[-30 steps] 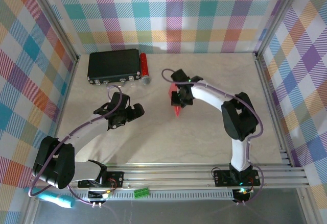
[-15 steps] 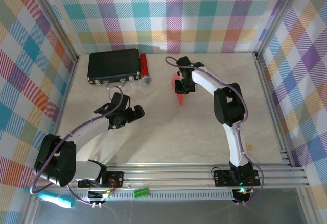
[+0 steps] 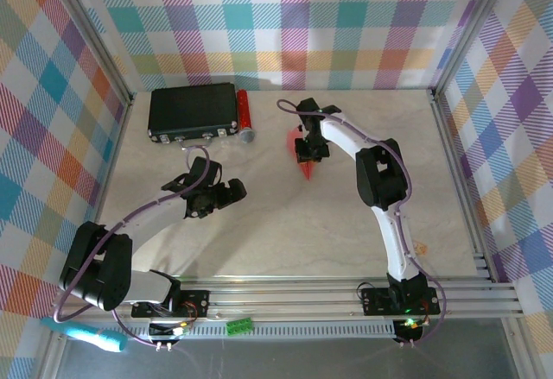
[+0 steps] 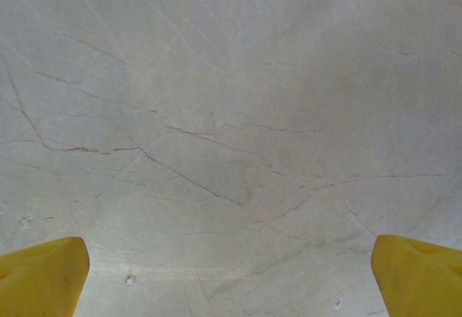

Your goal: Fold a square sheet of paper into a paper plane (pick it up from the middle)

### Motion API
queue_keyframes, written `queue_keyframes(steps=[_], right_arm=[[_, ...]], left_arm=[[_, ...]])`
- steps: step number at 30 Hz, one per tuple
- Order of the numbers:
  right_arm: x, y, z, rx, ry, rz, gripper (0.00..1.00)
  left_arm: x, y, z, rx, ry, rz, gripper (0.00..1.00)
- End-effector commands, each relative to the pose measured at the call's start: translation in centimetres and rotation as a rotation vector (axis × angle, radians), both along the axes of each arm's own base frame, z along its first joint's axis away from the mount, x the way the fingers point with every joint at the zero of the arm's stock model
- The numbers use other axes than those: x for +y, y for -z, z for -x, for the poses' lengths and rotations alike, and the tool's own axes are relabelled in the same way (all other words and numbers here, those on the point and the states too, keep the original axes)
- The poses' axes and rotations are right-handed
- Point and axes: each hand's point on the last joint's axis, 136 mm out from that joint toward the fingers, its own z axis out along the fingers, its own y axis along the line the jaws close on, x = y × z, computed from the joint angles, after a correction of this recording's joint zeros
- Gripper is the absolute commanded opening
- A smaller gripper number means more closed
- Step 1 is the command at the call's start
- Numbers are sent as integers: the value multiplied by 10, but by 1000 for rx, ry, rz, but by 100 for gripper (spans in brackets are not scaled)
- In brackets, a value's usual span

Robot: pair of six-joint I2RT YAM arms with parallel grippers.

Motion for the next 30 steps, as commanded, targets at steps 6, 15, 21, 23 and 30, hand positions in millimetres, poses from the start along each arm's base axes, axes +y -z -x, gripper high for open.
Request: queue_keyframes(steps=[6,15,21,23,30], right_arm=[[-11,12,1,23,-4,64,32],[-28,33,-5,-3,70,161,37],[-31,40,-17,-16,127,152,43],[-30,42,-21,-14,136,128,45],[-28,48,-27,8,144,81,46]], left_arm=[[0,6,0,11,8,11,100],[1,8,2,17,4,5,100],[2,8,3,21,3,-1,100],[3,8,3,19,1,-3,100],[4,5,2,13,-3,-9,100]])
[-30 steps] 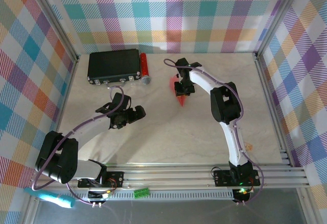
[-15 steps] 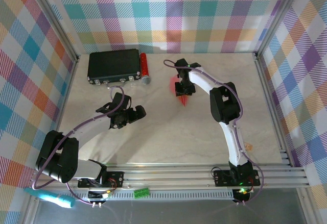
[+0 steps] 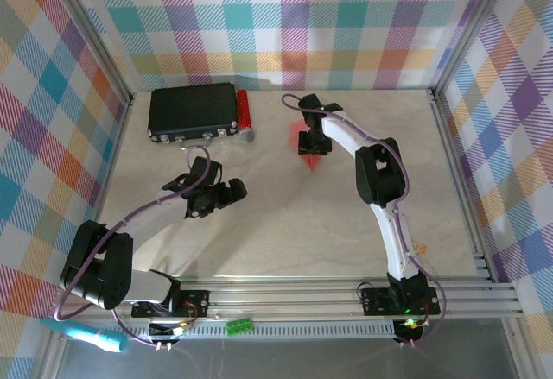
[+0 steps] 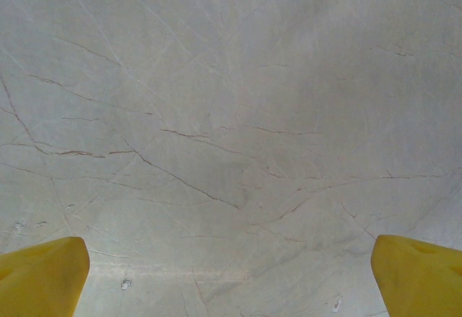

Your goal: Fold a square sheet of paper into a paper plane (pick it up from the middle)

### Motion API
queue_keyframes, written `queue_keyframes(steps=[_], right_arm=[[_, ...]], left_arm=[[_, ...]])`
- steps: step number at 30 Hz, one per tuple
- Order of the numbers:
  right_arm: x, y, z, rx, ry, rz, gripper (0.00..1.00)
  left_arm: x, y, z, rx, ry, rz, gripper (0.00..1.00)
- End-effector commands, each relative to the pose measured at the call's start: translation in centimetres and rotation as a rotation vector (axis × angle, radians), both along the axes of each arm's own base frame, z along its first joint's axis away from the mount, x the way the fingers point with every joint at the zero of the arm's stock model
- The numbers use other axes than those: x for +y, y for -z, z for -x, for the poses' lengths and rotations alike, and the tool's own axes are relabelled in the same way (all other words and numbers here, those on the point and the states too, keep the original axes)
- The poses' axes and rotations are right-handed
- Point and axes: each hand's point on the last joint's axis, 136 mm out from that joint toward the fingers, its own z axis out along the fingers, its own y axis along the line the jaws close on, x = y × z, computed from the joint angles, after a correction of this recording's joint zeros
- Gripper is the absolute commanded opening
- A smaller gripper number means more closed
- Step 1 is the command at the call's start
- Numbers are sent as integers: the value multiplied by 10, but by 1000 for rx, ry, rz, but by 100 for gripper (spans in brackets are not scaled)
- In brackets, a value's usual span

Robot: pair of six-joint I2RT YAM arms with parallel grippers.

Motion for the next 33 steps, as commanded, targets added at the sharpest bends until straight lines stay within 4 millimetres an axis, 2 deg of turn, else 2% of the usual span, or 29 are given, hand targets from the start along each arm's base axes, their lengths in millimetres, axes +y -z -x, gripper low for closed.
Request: queue_keyframes(steps=[1,3,6,8,13,16,20,23,27,29,31,33], right_arm=[[-7,43,11,99,11,18,46],[-7,39,10,94,5,14,45],[-4,22,6,62,-5,0,46],[-1,0,1,23,-11,-21,46],[3,-73,-11,-110,-3,-84,57],[1,-115,-11,-184,2,-121,61],[-9,-158,0,-266,16,-151,69],[-29,-182,12,-343,52,-157,75],[-73,-204,35,-478,143,-146,89],[-102,-202,50,-547,208,-93,100],[-136,-201,67,-621,284,-32,99],[-165,-190,83,-648,347,16,99]], left_arm=[[5,2,2,9,-5,-11,100],[5,0,1,4,-6,-12,100],[6,-11,-3,-20,-11,-15,100],[7,-22,-7,-48,-15,-19,100],[9,-66,-27,-165,-46,-24,100],[13,-92,-37,-238,-70,-32,100],[26,-121,-48,-326,-110,-82,100],[46,-136,-51,-389,-160,-166,100],[78,-148,-51,-487,-244,-263,100],[96,-145,-48,-507,-291,-315,100],[110,-145,-52,-559,-318,-355,100],[119,-138,-52,-601,-324,-407,100]])
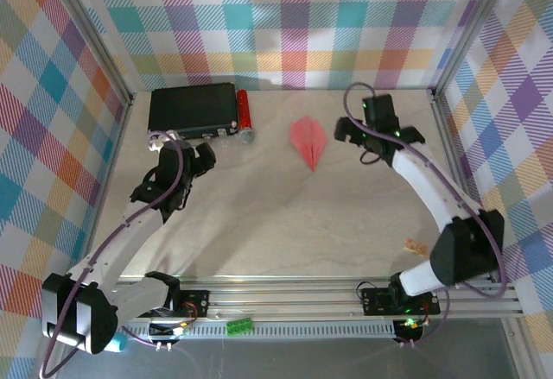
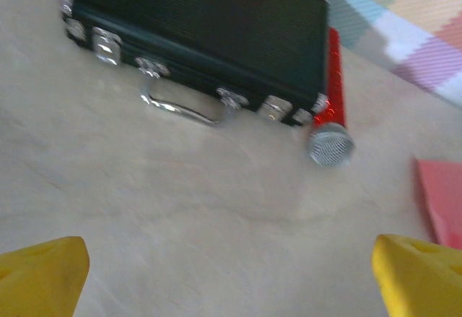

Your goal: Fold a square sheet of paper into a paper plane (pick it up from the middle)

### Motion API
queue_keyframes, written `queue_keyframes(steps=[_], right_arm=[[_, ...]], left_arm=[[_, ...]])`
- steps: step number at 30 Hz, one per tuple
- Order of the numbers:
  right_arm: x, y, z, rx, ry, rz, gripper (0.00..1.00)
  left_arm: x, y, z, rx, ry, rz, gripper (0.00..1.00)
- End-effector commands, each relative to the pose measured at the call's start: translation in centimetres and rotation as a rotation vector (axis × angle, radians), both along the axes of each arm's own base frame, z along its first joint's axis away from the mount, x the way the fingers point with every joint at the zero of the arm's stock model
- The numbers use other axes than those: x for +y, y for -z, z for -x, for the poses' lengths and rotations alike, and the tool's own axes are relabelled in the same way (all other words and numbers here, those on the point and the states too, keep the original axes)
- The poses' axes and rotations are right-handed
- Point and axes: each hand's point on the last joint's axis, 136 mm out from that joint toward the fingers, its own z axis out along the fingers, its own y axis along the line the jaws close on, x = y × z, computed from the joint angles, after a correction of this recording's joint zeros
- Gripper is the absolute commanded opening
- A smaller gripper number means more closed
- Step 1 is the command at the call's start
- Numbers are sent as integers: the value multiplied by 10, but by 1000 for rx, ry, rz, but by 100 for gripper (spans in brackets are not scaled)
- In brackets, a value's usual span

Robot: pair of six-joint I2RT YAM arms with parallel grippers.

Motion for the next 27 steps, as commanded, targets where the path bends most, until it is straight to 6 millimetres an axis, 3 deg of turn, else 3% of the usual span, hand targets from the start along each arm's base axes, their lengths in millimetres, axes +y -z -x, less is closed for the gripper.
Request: queue_keyframes(steps=[1,6,10,16,27], right_arm=[[-49,5,7,-107,156,71,99],[-94,41,37,-142,239,104,99],[-112,59,44,-249,245,193,99],[-111,94,35,-253,161,257,99],[-100,95,15,-425,17,150,99]], left_arm=[[28,4,-3,-90,-74,-141,100],[49,26,-2,-130,-122,-270,100],[58,48,-7,-113,-94,-321,100],[53,76,-24,-83,31,-361,100],[40,97,-49,-187,240,-193,100]])
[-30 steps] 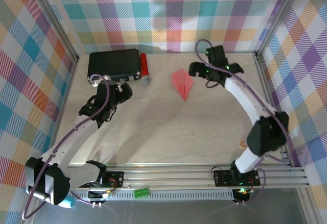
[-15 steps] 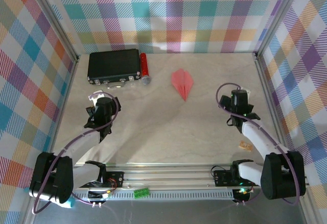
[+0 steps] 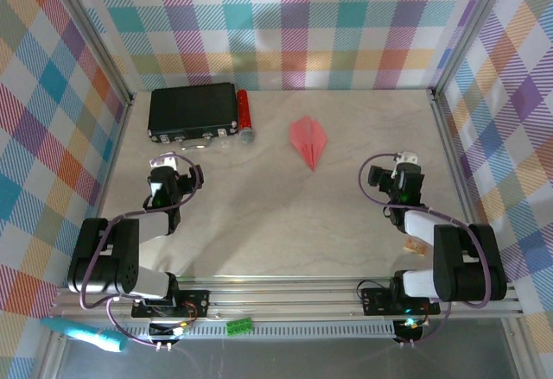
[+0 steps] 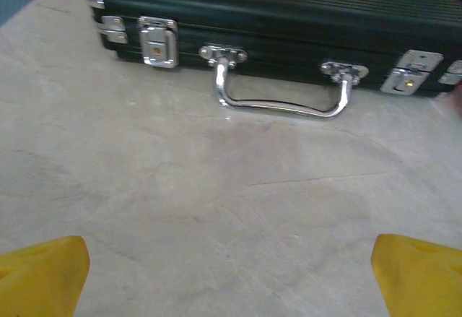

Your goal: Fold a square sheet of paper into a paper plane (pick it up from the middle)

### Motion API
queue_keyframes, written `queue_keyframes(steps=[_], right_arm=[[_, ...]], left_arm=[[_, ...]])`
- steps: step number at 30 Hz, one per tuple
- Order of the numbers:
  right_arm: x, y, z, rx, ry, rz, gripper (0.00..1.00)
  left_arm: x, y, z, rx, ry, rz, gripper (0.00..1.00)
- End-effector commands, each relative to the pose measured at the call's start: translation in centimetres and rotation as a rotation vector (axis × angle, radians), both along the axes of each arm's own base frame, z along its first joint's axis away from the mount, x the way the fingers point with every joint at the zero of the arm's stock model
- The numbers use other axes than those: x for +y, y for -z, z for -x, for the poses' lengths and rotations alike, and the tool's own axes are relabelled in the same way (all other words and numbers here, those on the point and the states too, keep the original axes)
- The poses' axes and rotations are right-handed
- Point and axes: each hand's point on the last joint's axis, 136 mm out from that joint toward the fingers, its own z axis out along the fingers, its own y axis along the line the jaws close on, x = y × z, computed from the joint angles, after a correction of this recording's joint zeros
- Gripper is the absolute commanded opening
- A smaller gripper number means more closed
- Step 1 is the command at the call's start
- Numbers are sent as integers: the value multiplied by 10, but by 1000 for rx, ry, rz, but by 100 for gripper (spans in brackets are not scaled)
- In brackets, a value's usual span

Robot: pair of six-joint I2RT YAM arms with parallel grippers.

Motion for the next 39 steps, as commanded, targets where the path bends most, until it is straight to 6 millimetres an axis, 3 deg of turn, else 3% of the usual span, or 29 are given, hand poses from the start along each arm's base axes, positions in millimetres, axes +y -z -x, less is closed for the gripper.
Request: queue_keyframes(steps=[1,8,17,21,24,39], right_arm=[[15,-26,-17,-150,-110,-29,99],[33,-4,-30,-124,-226,-41,99],[36,-3,-31,-123,-244,-38,99],[36,-3,-31,-122,-244,-37,99],[36,-3,-31,-121,-243,-37,99],[36,-2,-31,-118,-243,-37,99]], left_arm=[[-19,-13,-16,-87,132,38,100],[-29,-6,-21,-75,197,37,100],[-39,6,-17,-77,237,9,100],[-41,-1,-13,-140,242,-16,100],[-32,6,-23,-61,171,-24,100],[-35,6,-23,-55,155,-66,100]])
